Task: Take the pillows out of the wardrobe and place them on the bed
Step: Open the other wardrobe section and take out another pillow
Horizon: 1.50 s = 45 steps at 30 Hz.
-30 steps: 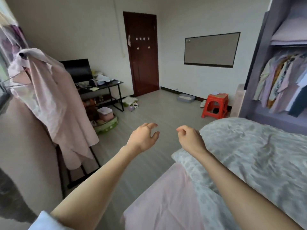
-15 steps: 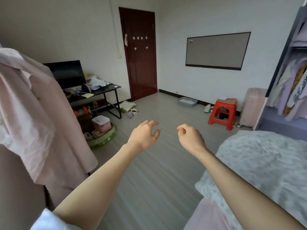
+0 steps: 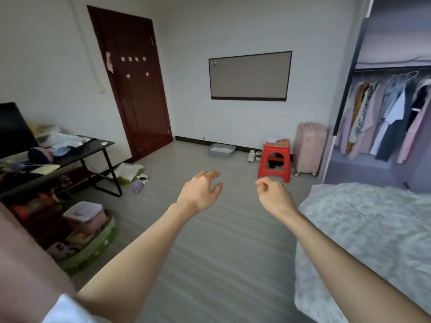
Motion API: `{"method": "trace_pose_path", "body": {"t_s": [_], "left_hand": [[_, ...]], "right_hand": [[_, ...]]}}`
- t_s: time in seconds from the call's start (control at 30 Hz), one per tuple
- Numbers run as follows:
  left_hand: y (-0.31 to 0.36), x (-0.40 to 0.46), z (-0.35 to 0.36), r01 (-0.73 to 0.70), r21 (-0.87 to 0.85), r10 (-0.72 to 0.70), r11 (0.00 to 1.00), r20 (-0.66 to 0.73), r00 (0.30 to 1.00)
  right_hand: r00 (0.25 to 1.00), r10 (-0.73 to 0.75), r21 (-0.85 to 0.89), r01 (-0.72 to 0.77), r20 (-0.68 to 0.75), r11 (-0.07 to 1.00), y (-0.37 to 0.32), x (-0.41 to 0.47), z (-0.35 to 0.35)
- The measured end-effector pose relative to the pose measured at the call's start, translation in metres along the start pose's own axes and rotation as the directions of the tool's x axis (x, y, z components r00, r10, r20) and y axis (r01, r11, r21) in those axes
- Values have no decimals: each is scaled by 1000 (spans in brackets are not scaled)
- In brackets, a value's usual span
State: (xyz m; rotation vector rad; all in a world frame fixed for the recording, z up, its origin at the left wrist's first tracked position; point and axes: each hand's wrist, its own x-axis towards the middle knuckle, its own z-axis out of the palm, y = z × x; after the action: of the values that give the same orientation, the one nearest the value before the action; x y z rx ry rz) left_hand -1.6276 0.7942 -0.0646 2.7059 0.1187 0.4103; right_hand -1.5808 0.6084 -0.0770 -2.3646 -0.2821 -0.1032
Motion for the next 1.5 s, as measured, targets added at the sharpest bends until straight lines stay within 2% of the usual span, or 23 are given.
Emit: {"method": "trace_pose_path", "body": {"t_s": [0.23, 0.53, 0.87, 1.1, 1.27, 1.4, 1.5], "left_hand": [[3, 142, 47, -156, -87, 163, 984, 78, 984], [54, 368, 104, -327, -207, 343, 922, 46, 938], [85, 590, 193, -402, -249, 433, 881, 81, 898], [138, 781, 254, -515, -381, 575, 768, 58, 816], [210, 904, 290, -589, -457, 668, 666, 15, 744], [256, 958, 338, -623, -514, 731, 590, 12, 682], [282, 1000, 373, -647, -531, 772, 547, 20, 636]], "right_hand": [[988, 103, -42, -108, -111, 993, 24, 110, 1], [951, 152, -24, -165, -268, 986, 81, 314, -44], [906, 258, -15, -279, -335, 960, 168, 518, -58], [833, 348, -20, -395, -430, 919, 231, 687, -96], [756, 387, -31, -473, -529, 881, 273, 780, -151], [685, 427, -9, -535, -590, 845, 323, 832, -181], [661, 457, 12, -561, -595, 827, 358, 872, -201]]}}
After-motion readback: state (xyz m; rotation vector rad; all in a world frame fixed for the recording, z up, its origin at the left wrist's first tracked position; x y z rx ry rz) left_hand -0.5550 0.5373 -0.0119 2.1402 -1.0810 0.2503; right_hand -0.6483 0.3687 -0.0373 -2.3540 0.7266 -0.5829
